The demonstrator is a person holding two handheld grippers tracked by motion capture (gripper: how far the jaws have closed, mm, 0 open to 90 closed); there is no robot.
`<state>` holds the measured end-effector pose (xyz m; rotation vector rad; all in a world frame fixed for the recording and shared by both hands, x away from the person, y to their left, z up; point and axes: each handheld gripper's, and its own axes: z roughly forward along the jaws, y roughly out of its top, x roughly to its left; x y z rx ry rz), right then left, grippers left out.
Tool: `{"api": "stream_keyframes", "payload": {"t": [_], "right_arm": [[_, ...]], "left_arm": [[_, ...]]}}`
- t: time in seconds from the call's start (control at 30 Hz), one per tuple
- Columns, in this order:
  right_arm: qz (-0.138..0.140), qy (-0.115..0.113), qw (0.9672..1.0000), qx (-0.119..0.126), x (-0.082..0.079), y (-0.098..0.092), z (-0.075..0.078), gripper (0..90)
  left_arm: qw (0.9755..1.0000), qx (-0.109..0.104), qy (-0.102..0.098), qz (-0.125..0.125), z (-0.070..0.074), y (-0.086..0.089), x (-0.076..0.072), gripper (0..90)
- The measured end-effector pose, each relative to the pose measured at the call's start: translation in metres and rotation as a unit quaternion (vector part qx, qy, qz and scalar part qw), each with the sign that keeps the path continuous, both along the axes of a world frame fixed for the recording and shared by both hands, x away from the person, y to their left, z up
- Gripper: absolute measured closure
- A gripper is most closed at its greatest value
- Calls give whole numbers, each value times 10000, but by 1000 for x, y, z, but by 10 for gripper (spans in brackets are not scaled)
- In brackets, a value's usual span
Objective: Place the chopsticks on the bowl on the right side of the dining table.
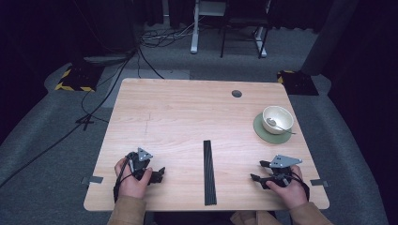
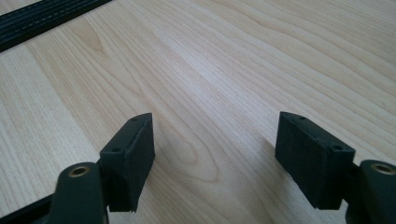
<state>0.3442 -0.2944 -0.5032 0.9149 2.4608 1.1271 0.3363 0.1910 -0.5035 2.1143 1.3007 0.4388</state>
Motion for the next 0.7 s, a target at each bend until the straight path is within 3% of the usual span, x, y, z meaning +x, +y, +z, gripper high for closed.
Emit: {"api": "stream_keyframes", "payload": {"t": [0.27, 0.47, 0.7], "right_arm": [[-170, 20, 9998, -58, 1, 5, 1, 283], [-329, -23, 9994, -48, -1, 7, 0, 283], [-275, -8, 9996, -43, 1, 8, 0, 277]], "left_arm": [[9999, 49, -24, -145, 0, -1, 1, 0], [9999, 56, -31, -118, 0, -2, 1, 1], [10000, 34, -25, -76, 0, -3, 1, 0]]}}
